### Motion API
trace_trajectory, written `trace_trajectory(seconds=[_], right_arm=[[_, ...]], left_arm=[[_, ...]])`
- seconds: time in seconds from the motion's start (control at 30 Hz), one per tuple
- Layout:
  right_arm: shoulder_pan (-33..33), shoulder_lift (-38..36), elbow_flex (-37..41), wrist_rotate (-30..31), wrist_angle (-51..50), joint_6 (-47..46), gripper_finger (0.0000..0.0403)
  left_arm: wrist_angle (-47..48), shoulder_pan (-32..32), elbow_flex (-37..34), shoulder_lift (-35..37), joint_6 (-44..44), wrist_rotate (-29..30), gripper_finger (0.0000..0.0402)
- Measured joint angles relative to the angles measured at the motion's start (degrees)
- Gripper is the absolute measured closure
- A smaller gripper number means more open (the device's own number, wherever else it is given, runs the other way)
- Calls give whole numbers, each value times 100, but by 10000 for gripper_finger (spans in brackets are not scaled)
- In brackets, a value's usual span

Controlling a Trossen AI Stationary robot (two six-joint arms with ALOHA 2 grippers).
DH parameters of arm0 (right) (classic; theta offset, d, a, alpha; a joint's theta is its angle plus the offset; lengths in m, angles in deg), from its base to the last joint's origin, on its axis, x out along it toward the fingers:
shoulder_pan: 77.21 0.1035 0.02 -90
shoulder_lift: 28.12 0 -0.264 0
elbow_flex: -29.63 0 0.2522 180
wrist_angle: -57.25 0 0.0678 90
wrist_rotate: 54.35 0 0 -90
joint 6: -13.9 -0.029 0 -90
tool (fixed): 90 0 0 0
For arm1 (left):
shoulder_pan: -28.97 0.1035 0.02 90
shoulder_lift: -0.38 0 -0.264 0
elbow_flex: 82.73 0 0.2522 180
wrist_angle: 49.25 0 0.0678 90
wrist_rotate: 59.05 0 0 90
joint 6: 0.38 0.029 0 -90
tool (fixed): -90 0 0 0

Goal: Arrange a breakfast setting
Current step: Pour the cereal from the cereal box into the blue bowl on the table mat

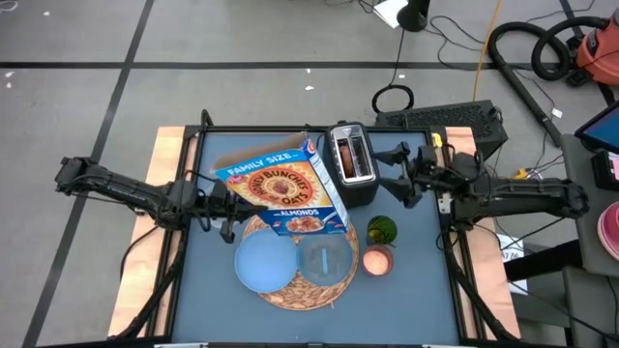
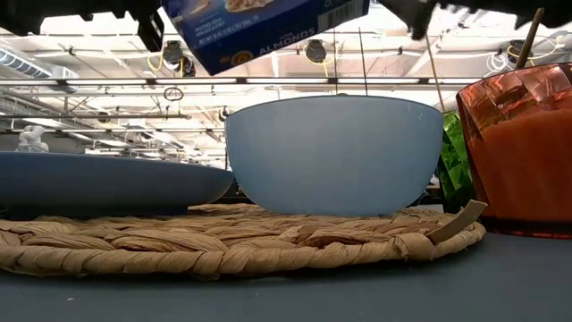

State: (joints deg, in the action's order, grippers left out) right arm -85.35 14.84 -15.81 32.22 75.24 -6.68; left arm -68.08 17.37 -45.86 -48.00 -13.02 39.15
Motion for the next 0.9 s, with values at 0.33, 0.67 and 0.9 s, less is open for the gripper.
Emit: trace_trajectory(seconds=[0.33, 0.67, 0.9], right_arm=[[0, 1024, -736, -750, 296, 53, 18], [88, 2115, -748, -1362, 1562, -161, 18], [352, 2746, -748, -1333, 2182, -7, 18]], left_arm=[[161, 0, 0, 0, -2, 153, 399], [163, 7, 0, 0, -2, 260, 399], [161, 7, 0, 0, -2, 425, 399]])
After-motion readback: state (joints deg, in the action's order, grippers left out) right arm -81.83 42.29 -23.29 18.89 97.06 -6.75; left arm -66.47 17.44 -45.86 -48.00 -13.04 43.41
